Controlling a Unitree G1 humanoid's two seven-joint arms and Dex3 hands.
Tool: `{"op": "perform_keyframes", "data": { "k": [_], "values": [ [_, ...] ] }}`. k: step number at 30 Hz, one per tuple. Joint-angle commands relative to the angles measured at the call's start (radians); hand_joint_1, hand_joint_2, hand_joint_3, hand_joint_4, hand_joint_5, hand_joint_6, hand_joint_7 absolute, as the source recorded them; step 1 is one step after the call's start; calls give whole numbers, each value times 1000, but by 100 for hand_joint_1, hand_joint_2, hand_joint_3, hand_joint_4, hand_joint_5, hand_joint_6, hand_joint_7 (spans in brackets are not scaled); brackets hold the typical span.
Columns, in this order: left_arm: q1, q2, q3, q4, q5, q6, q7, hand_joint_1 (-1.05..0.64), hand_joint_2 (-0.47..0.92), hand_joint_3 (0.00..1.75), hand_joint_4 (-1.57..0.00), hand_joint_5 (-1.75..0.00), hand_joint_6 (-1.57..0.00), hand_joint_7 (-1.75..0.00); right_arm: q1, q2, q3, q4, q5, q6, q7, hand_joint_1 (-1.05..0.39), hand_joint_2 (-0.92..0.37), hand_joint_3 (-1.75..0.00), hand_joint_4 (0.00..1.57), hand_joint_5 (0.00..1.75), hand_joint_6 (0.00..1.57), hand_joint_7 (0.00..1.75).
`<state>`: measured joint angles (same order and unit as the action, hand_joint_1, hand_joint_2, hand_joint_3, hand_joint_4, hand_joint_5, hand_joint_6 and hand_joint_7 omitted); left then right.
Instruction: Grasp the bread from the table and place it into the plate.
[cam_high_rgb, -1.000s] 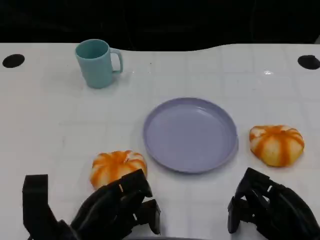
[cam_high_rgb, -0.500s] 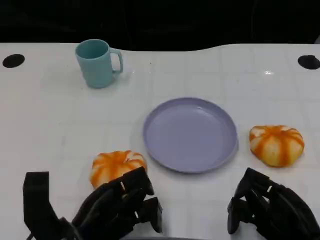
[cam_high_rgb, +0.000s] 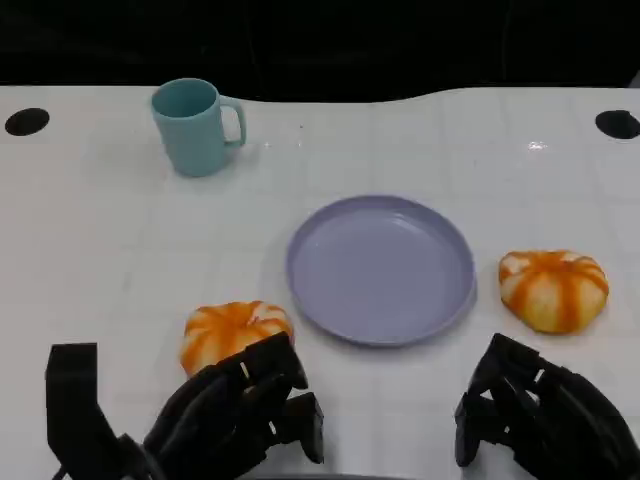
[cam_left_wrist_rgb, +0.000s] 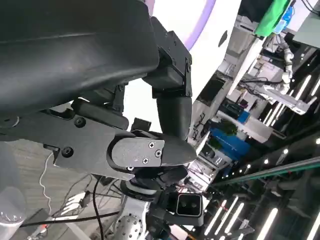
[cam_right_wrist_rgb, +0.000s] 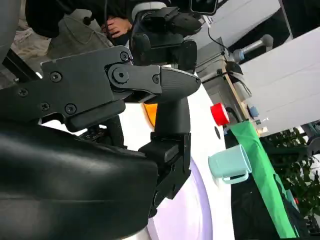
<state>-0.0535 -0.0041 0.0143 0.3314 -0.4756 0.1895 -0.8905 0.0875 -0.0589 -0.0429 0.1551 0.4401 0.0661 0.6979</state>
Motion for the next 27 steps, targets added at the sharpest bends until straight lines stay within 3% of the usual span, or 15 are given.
{"op": "perform_keyframes", "data": {
  "k": [1, 21, 27],
  "values": [
    [1, 11, 4, 3, -2, 2, 5, -63, 92, 28, -59, -175, -43, -159, -2, -14, -6, 1, -1, 6, -7, -53, -92, -41, 56, 175, 43, 153],
    [-12, 8, 9, 17, -5, -11, 0, -65, 92, 27, -59, -175, -43, -158, -15, -17, -7, 18, -6, -8, 4, -53, -92, -43, 55, 175, 42, 155],
    [11, -1, 4, -37, 41, -127, 37, -63, 92, 23, -46, -175, -40, -151, -13, -15, -7, 10, -4, 4, -5, -53, -92, -42, 55, 175, 42, 156]
  ]
}}
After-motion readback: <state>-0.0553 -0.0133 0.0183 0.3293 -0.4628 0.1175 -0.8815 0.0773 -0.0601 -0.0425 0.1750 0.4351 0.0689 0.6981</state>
